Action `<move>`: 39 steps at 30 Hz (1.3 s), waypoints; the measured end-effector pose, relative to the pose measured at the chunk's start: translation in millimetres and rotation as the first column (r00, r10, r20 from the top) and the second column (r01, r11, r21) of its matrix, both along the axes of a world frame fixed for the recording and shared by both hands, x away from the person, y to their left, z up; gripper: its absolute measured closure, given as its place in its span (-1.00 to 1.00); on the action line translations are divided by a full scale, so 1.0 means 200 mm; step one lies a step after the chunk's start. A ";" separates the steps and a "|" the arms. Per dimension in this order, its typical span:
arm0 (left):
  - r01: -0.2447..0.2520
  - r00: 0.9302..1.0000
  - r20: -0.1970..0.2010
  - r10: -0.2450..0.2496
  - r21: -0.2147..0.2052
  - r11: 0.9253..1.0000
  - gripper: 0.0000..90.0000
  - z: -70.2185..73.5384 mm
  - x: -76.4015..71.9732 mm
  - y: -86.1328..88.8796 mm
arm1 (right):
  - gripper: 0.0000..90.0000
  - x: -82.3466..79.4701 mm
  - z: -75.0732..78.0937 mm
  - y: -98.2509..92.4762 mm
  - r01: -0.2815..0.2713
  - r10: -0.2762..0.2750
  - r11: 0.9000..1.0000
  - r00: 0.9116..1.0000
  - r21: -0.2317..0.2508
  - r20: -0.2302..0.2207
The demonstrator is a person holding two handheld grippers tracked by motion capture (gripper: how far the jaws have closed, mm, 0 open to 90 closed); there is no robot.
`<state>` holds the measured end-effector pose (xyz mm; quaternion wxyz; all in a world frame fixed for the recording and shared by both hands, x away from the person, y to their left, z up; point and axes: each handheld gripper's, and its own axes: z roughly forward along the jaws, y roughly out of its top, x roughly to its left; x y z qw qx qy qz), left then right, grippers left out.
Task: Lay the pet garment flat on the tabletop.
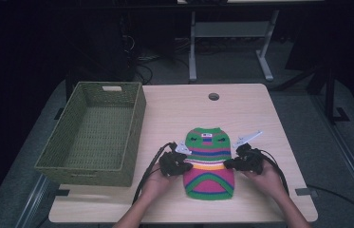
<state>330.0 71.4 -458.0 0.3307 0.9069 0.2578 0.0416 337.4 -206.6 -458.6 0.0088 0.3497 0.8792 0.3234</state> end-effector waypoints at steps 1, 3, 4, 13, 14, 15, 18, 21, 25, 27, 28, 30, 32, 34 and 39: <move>-0.005 1.000 -0.001 0.005 -0.006 1.000 0.99 0.00 0.01 0.00 | 0.90 0.01 0.00 0.00 0.008 -0.008 1.000 1.000 0.003 0.002; -0.026 1.000 -0.006 0.026 -0.029 0.999 0.99 -0.01 0.02 0.01 | 0.90 0.02 -0.01 -0.01 0.016 -0.016 1.000 1.000 0.016 -0.003; -0.023 1.000 -0.005 0.022 -0.024 0.999 0.99 -0.01 0.03 0.01 | 0.90 0.03 -0.01 -0.01 0.021 -0.021 1.000 1.000 0.020 -0.001; -0.050 0.999 -0.006 0.050 -0.028 0.998 0.99 -0.01 0.08 -0.01 | 0.88 0.07 -0.03 -0.04 0.064 -0.064 0.996 0.998 0.064 -0.003; -0.051 0.999 -0.008 0.051 -0.031 0.998 0.99 -0.01 0.08 -0.01 | 0.88 0.07 -0.03 -0.04 0.070 -0.070 0.995 0.998 0.068 -0.008; -0.048 0.999 -0.009 0.048 -0.030 0.998 0.99 -0.01 0.09 -0.01 | 0.88 0.08 -0.03 -0.05 0.073 -0.073 0.995 0.997 0.072 -0.002; -0.058 0.998 -0.002 0.058 -0.034 0.998 0.99 -0.01 0.09 -0.02 | 0.88 0.08 -0.03 -0.05 0.081 -0.081 0.994 0.997 0.079 -0.004; -0.063 0.998 0.004 0.063 -0.045 0.997 0.98 -0.02 0.10 -0.02 | 0.87 0.09 -0.04 -0.06 0.092 -0.092 0.992 0.996 0.089 -0.005; -0.076 0.997 -0.007 0.076 -0.062 0.995 0.95 -0.02 0.09 -0.02 | 0.86 0.09 -0.04 -0.06 0.098 -0.098 0.991 0.995 0.090 -0.006; -0.069 0.998 -0.001 0.069 -0.054 0.996 0.94 -0.02 0.09 -0.02 | 0.86 0.09 -0.04 -0.06 0.099 -0.099 0.991 0.995 0.089 -0.004; -0.070 0.998 -0.002 0.070 -0.056 0.996 0.93 -0.02 0.09 -0.02 | 0.85 0.09 -0.03 -0.06 0.101 -0.101 0.991 0.995 0.087 -0.001; -0.070 0.998 -0.004 0.070 -0.054 0.996 0.92 -0.02 0.09 -0.02 | 0.86 0.08 -0.04 -0.06 0.103 -0.103 0.991 0.995 0.088 -0.002; -0.067 0.998 -0.004 0.067 -0.052 0.996 0.91 -0.02 0.09 -0.02 | 0.84 0.08 -0.03 -0.06 0.102 -0.103 0.991 0.995 0.085 -0.001; -0.072 0.997 -0.002 0.072 -0.054 0.996 0.89 -0.02 0.09 -0.02 | 0.81 0.08 -0.03 -0.06 0.104 -0.104 0.991 0.995 0.086 -0.001; -0.065 0.998 -0.007 0.064 -0.055 0.996 0.86 -0.01 0.09 -0.02 | 0.69 0.08 -0.02 -0.07 0.116 -0.117 0.989 0.993 0.089 0.002</move>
